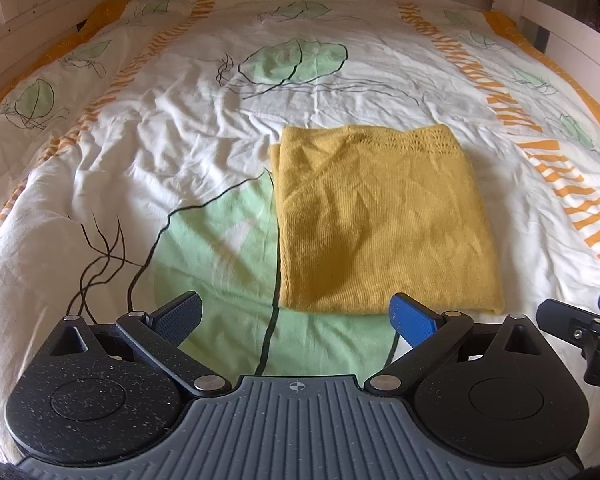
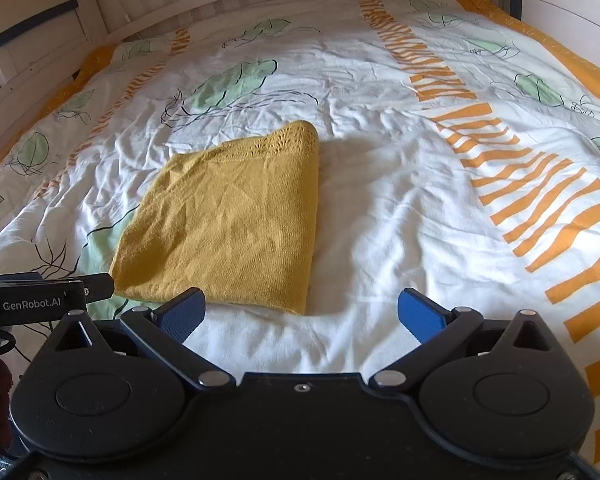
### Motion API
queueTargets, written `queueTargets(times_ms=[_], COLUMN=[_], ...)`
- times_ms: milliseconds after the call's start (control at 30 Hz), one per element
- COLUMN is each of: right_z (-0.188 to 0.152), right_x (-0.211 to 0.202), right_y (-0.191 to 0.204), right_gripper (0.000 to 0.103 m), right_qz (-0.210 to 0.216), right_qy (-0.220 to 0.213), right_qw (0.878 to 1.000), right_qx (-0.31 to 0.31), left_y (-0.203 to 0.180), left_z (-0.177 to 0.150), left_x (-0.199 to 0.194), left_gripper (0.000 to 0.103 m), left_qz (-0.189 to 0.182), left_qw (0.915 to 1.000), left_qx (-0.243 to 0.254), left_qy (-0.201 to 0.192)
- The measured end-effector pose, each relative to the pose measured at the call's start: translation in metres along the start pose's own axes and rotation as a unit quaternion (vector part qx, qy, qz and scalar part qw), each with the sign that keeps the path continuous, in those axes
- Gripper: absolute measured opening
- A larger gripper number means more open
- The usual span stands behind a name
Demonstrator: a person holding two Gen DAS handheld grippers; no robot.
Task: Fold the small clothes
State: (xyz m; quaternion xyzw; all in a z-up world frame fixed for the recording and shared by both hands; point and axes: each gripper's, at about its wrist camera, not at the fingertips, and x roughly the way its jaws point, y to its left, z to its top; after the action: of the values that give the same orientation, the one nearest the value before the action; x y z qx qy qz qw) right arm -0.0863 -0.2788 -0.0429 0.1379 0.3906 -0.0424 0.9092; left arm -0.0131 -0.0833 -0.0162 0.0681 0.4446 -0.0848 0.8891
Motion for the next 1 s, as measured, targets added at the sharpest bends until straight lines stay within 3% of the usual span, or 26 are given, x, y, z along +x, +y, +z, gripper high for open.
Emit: queueTargets(times_ms=[1000], right_z=[0.001], right_x=[0.017], right_y=[0.004], right_gripper=[0.102], right_qz=[0.003], right_qy=[0.039], right_qw=[0.999], right_qx=[0.0], left_y=[0.005], left_z=[-0.003], left_x=[0.013], left_gripper=[0.101], left_qz=[-0.004], left_qw=[0.9994], left_qx=[-0.015], left_qy=[0.032])
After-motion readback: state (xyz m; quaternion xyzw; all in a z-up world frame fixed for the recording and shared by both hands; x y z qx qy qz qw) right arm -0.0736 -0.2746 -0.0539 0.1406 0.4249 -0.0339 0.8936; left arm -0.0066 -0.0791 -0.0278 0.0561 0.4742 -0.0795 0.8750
